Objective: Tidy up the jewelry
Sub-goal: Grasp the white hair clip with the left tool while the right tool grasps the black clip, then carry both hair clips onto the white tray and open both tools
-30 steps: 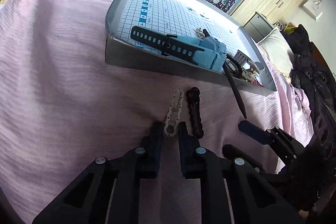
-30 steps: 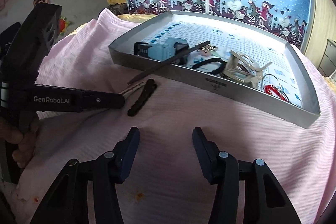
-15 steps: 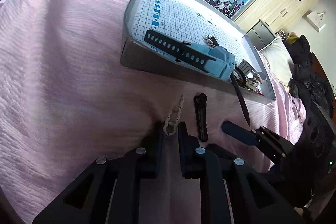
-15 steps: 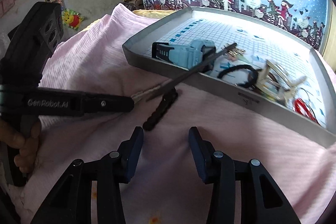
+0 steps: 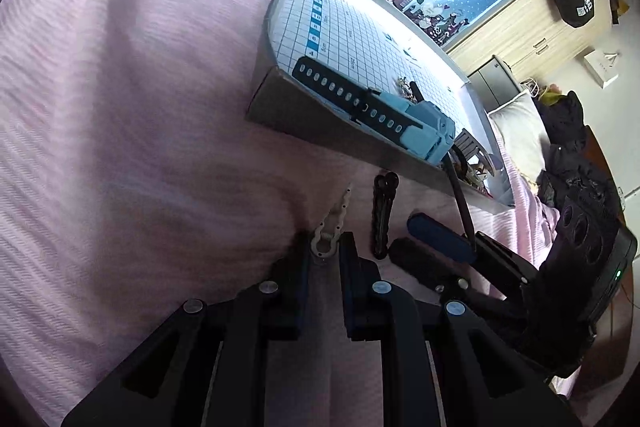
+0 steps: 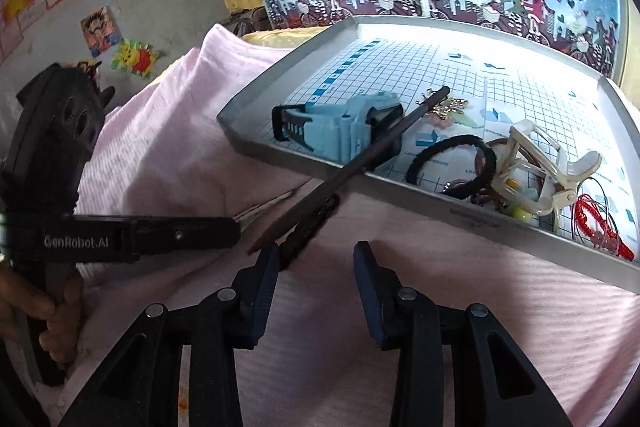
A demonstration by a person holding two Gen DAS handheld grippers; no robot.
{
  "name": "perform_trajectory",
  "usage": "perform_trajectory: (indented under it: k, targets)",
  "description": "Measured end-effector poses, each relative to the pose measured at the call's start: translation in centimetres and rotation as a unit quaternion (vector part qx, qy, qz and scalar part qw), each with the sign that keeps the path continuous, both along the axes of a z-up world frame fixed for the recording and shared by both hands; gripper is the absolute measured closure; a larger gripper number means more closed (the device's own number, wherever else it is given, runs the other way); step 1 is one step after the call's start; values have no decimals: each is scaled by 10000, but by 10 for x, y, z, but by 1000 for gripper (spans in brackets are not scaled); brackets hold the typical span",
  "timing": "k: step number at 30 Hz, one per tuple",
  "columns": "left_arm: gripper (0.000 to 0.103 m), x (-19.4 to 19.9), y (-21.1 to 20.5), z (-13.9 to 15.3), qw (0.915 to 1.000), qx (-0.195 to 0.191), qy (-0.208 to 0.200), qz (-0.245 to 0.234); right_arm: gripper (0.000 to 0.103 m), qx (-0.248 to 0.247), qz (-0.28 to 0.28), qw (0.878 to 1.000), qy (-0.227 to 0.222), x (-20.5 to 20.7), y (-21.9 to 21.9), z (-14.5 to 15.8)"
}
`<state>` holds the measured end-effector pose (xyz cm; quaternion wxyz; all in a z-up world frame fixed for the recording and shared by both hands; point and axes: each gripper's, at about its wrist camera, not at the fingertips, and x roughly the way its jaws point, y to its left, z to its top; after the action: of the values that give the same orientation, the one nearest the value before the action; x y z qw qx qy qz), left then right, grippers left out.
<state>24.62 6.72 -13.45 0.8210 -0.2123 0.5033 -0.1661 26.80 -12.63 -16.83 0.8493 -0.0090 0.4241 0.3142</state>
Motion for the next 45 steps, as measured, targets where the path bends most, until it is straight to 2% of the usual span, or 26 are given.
perform_trajectory:
  k: [9,15,17,19,26,30,34,36,40,45]
  targets:
    - [91,-5,0,5,9993,268,-147,201,66,-91,-138,9998,80,8,10,-3]
    - [91,-3,-2,4,9993,306,-92,184,67,-273,-154,9994,167,14,17,-9]
    - [91,-2,-2,2,9994,286,-47,167,74,-285,-171,9993,177,15,16,-10]
    - [91,1,-5,2,9995,264,-21,165,92,-175,-229,9992,279,16,9,-10]
    - [91,3,-10,1,9994,357,8,32,97,105,-358,9979,524,9,-11,-9]
    - [92,1,-26,5,9967,780,-51,-202,97,181,-477,9967,626,-2,-23,-5]
    - [93,-7,-48,8,9885,1364,-154,-629,97,302,-636,9946,761,-13,-35,-3]
    - [93,-13,-56,10,9851,1507,-172,-813,97,363,-695,9939,771,-19,-40,-1]
    - [93,-25,-62,11,9865,1301,-63,-995,97,631,-928,9902,831,-32,-53,4]
    - [93,-35,-52,24,9956,578,74,-733,97,953,-1250,9854,659,-40,-72,23]
